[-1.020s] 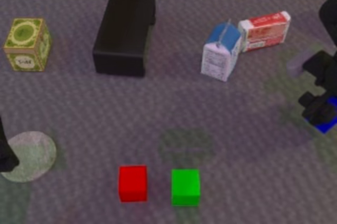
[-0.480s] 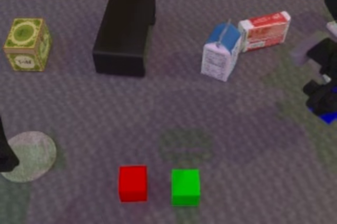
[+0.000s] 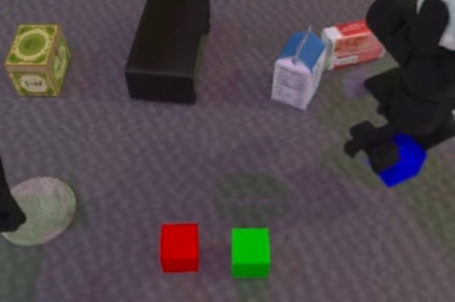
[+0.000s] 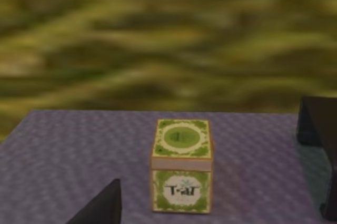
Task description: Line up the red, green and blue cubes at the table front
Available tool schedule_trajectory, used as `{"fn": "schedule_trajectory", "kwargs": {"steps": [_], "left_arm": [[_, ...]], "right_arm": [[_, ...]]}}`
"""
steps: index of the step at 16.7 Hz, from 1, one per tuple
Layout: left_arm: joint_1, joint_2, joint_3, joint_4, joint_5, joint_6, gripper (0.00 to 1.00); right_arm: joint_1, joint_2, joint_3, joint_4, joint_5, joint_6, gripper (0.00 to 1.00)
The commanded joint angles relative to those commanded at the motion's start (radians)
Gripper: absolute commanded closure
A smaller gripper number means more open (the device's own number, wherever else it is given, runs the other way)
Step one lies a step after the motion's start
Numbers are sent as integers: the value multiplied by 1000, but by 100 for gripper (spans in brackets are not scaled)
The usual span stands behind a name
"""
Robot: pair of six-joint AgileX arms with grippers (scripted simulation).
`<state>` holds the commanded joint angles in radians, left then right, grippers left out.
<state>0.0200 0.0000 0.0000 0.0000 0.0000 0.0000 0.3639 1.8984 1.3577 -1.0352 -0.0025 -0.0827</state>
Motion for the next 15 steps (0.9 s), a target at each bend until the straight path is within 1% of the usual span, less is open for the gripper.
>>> {"fn": "schedule_trajectory", "kwargs": {"steps": [5, 8, 11, 13, 15], "left_arm": [[0, 0, 0, 0, 0, 0, 0], [0, 0, 0, 0, 0, 0, 0], [0, 0, 0, 0, 0, 0, 0], [0, 0, 0, 0, 0, 0, 0], [0, 0, 0, 0, 0, 0, 0]], "right_arm": [[196, -55, -56, -18, 9, 461, 100], [295, -97, -87, -18, 15, 678, 100], [362, -132, -108, -13, 22, 801, 100], [380, -142, -112, -11, 24, 831, 100], [380, -142, -112, -11, 24, 831, 100]]}}
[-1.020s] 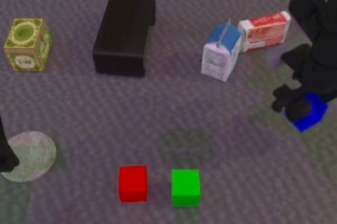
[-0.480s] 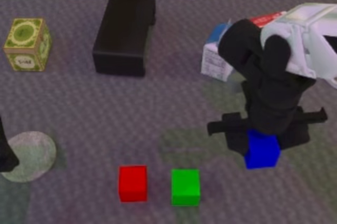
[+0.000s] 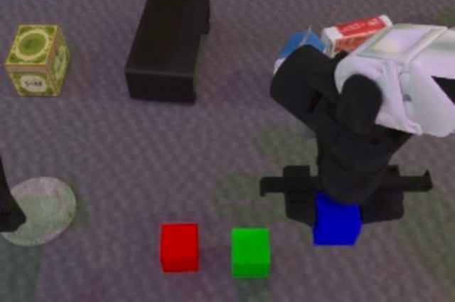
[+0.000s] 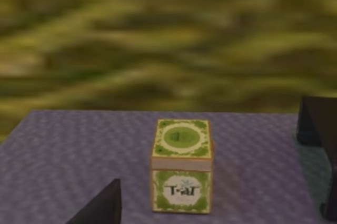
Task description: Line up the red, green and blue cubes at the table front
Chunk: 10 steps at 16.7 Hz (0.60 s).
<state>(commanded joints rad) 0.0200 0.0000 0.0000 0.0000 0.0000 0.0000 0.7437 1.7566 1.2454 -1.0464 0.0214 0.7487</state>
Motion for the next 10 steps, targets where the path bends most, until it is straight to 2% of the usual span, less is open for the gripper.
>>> {"fn": "schedule_trajectory", "kwargs": {"steps": [4, 10], "left_arm": [[0, 0, 0, 0, 0, 0, 0], [0, 0, 0, 0, 0, 0, 0]], "right_arm": [[-2, 10, -8, 17, -2, -2, 100], [2, 85, -140, 234, -1, 4, 100]]}}
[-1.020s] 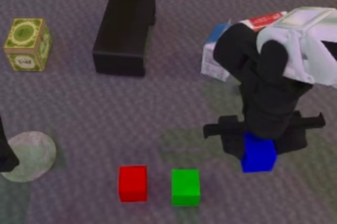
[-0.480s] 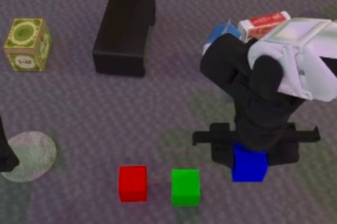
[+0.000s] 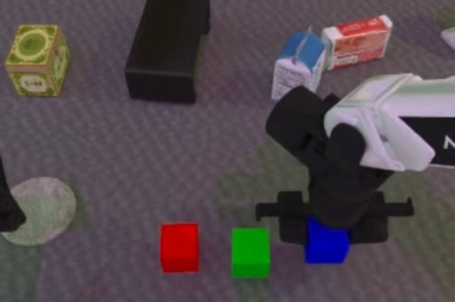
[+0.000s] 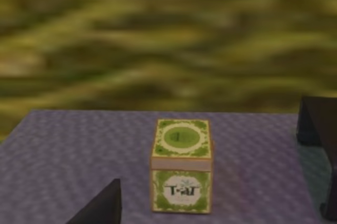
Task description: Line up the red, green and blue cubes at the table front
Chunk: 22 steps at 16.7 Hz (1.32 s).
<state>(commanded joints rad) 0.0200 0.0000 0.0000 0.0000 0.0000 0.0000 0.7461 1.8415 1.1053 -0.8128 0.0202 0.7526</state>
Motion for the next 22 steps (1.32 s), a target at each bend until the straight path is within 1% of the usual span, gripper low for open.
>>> {"fn": "schedule_trajectory", "kwargs": {"steps": [2, 6, 19, 20, 22], "left_arm": [[0, 0, 0, 0, 0, 0, 0], [0, 0, 0, 0, 0, 0, 0], [0, 0, 0, 0, 0, 0, 0], [0, 0, 0, 0, 0, 0, 0], [0, 0, 0, 0, 0, 0, 0]], "right_arm": [[2, 18, -27, 37, 2, 2, 100], [2, 19, -30, 41, 2, 2, 100], [2, 19, -30, 41, 2, 2, 2], [2, 19, -30, 41, 2, 2, 0], [2, 19, -30, 41, 2, 2, 0]]}}
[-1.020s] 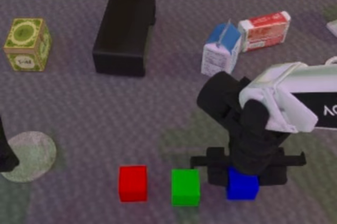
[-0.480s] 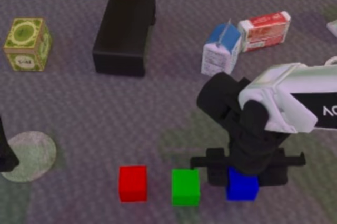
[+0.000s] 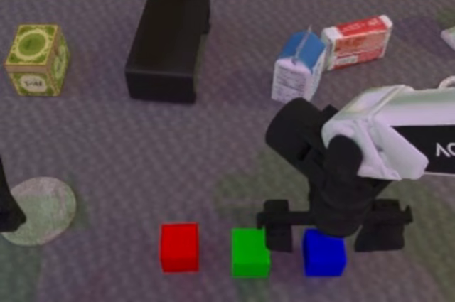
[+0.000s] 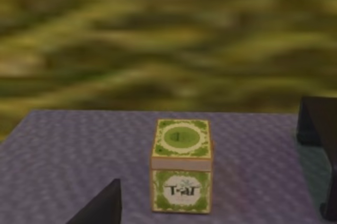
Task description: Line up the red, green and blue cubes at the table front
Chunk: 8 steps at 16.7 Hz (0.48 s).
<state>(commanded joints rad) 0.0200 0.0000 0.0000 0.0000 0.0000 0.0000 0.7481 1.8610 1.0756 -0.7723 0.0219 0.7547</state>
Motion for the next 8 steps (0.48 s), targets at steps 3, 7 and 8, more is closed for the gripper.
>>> {"fn": "schedule_trajectory", "kwargs": {"steps": [3, 7, 8], "left_arm": [[0, 0, 0, 0, 0, 0, 0], [0, 0, 0, 0, 0, 0, 0], [0, 0, 0, 0, 0, 0, 0]], "right_arm": [[0, 0, 0, 0, 0, 0, 0], [0, -2, 3, -4, 0, 0, 0], [3, -7, 14, -17, -1, -1, 0]]}}
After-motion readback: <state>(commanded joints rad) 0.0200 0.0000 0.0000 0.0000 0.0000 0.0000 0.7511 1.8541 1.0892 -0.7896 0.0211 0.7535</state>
